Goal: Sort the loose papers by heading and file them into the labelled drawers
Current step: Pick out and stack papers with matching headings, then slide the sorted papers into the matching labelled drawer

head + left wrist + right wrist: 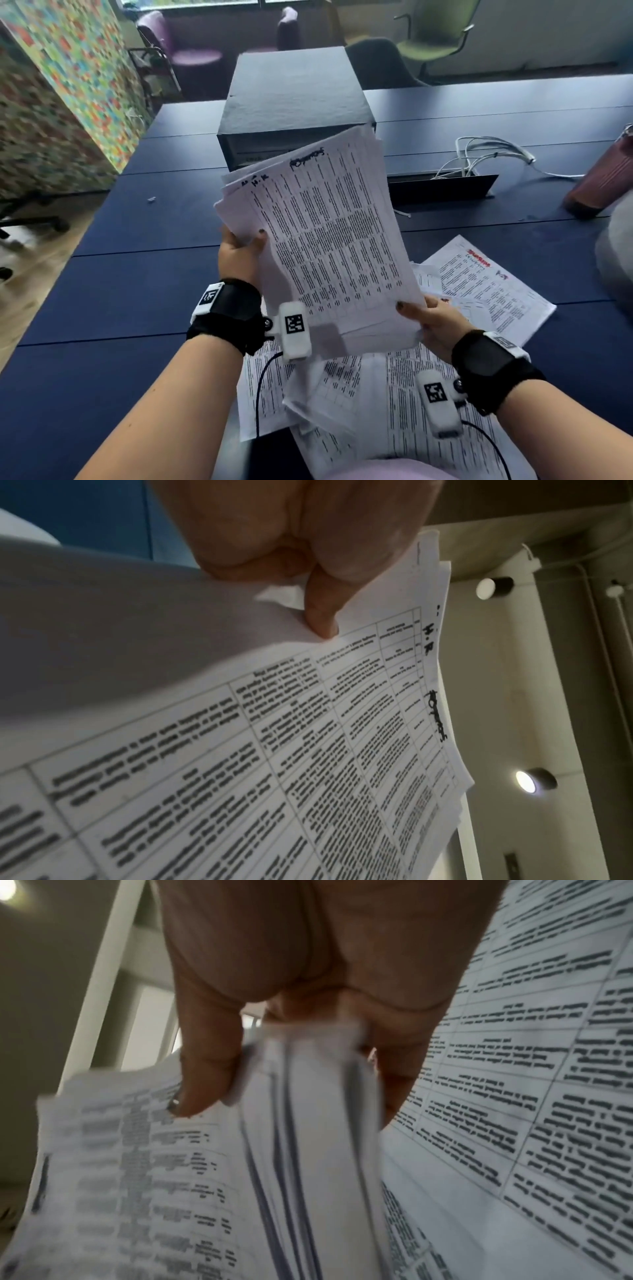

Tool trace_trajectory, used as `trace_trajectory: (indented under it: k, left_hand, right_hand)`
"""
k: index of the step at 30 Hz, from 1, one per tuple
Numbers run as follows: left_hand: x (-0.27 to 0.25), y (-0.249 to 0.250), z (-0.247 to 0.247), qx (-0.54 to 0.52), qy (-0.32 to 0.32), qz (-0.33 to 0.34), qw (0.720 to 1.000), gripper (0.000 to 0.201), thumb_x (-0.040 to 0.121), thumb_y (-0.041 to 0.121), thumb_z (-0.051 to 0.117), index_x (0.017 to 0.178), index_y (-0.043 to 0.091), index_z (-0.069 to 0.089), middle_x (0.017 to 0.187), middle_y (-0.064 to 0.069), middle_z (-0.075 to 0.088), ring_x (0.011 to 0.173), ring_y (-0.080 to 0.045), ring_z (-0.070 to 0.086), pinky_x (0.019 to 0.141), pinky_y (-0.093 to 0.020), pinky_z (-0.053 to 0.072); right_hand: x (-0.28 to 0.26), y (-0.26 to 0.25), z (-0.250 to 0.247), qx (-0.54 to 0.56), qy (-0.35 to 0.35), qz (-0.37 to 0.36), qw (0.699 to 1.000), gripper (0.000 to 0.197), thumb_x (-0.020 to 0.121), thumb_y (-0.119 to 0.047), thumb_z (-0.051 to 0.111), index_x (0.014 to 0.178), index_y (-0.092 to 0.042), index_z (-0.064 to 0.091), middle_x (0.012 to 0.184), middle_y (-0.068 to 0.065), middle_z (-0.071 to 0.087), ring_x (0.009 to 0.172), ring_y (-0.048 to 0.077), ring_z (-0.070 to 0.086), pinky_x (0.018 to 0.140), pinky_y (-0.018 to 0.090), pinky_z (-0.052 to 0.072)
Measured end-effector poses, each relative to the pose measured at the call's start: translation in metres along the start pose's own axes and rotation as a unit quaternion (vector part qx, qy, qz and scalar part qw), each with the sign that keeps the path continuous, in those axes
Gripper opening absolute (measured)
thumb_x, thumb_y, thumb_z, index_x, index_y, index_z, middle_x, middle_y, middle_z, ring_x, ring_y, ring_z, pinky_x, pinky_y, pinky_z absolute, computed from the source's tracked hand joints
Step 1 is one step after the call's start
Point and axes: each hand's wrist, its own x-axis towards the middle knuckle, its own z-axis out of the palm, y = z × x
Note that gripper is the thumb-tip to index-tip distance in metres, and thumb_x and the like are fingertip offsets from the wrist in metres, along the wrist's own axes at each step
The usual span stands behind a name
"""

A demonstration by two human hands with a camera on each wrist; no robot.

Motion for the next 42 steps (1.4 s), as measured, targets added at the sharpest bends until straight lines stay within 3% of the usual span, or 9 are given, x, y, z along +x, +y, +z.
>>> trace_trajectory:
  k: [6,10,17,20,24,28,30,34,42]
  left_hand:
    - [-0.009,-0.004,0.008,-0.103,0.028,-0.047,0.993,0.041,0.089,-0.006,0.052,0.116,0.025,0.052,0.097,0.003,0.066,0.088,-0.024,0.061,0.082,-0.042,0.052]
    - [-0.02,-0.009,0.019,-0.12,0.005,-0.068,0.99,0.039,0.091,-0.006,0.049,0.117,0.023,0.052,0.101,0.001,0.065,0.09,-0.023,0.062,0.081,-0.041,0.053]
    - [-0.016,-0.012,-0.001,-0.09,-0.044,-0.037,0.994,0.032,0.075,-0.012,0.065,0.093,0.015,0.063,0.082,0.002,0.072,0.07,-0.016,0.067,0.063,-0.029,0.058]
    - [-0.011,-0.018,-0.014,-0.018,-0.053,-0.03,0.998,0.035,0.065,-0.014,0.072,0.086,0.014,0.065,0.072,0.006,0.073,0.065,-0.013,0.066,0.062,-0.025,0.056]
    - [-0.014,-0.029,-0.02,0.098,-0.085,-0.037,0.991,0.034,0.065,-0.02,0.07,0.078,0.011,0.064,0.058,0.012,0.068,0.053,0.0,0.062,0.055,-0.018,0.053]
    - [-0.017,-0.039,-0.03,0.202,-0.101,-0.005,0.974,0.035,0.063,-0.006,0.081,0.083,0.021,0.069,0.071,0.006,0.069,0.067,-0.006,0.063,0.066,-0.022,0.052]
    - [-0.017,-0.04,-0.032,0.208,-0.118,0.0,0.971,0.039,0.066,-0.006,0.078,0.078,0.03,0.069,0.071,0.013,0.07,0.07,-0.004,0.064,0.074,-0.029,0.052]
    - [-0.019,-0.032,-0.027,0.207,-0.129,0.005,0.97,0.037,0.062,0.002,0.085,0.072,0.034,0.07,0.068,0.02,0.07,0.067,0.004,0.064,0.076,-0.024,0.052]
    - [-0.014,-0.023,-0.004,0.122,-0.098,-0.004,0.988,0.02,0.084,0.012,0.067,0.091,0.03,0.064,0.094,0.008,0.07,0.092,-0.018,0.065,0.084,-0.035,0.052]
  right_hand:
    - [-0.009,-0.001,0.006,0.183,0.012,-0.034,0.982,0.092,0.037,-0.036,0.093,0.117,-0.009,0.058,0.114,0.015,0.066,0.102,0.031,0.064,0.079,0.047,0.055]
    - [-0.007,-0.005,0.023,0.198,0.106,-0.063,0.972,0.065,0.065,-0.012,0.078,0.124,-0.001,0.054,0.12,0.019,0.062,0.108,0.036,0.061,0.082,0.051,0.053]
    - [-0.013,-0.053,-0.002,0.045,0.238,-0.163,0.957,0.025,0.061,-0.011,0.078,0.085,-0.009,0.071,0.094,0.008,0.073,0.093,0.03,0.066,0.09,0.053,0.049]
    - [-0.019,-0.086,-0.003,-0.048,0.236,-0.231,0.943,0.033,0.044,-0.026,0.087,0.072,-0.016,0.073,0.077,-0.004,0.073,0.08,0.019,0.066,0.083,0.039,0.053]
    - [-0.025,-0.11,0.006,-0.138,0.213,-0.272,0.928,0.02,0.062,0.0,0.078,0.067,-0.014,0.065,0.054,-0.018,0.066,0.05,-0.006,0.057,0.054,0.011,0.048]
    - [-0.019,-0.091,-0.003,-0.187,0.146,-0.229,0.944,0.042,0.036,-0.027,0.089,0.075,-0.02,0.076,0.074,-0.005,0.073,0.066,0.006,0.064,0.067,0.021,0.053]
    - [-0.017,-0.078,-0.008,-0.207,0.142,-0.209,0.945,0.041,0.047,-0.032,0.087,0.082,-0.016,0.074,0.081,-0.002,0.074,0.073,0.01,0.066,0.068,0.022,0.053]
    - [-0.014,-0.064,-0.016,-0.189,0.156,-0.218,0.945,0.021,0.075,0.003,0.067,0.085,-0.015,0.065,0.07,-0.015,0.072,0.066,-0.001,0.066,0.061,0.009,0.049]
    - [-0.003,-0.056,-0.028,-0.152,0.189,-0.213,0.946,0.016,0.085,-0.008,0.058,0.083,-0.02,0.069,0.072,-0.014,0.072,0.066,-0.001,0.065,0.063,0.014,0.053]
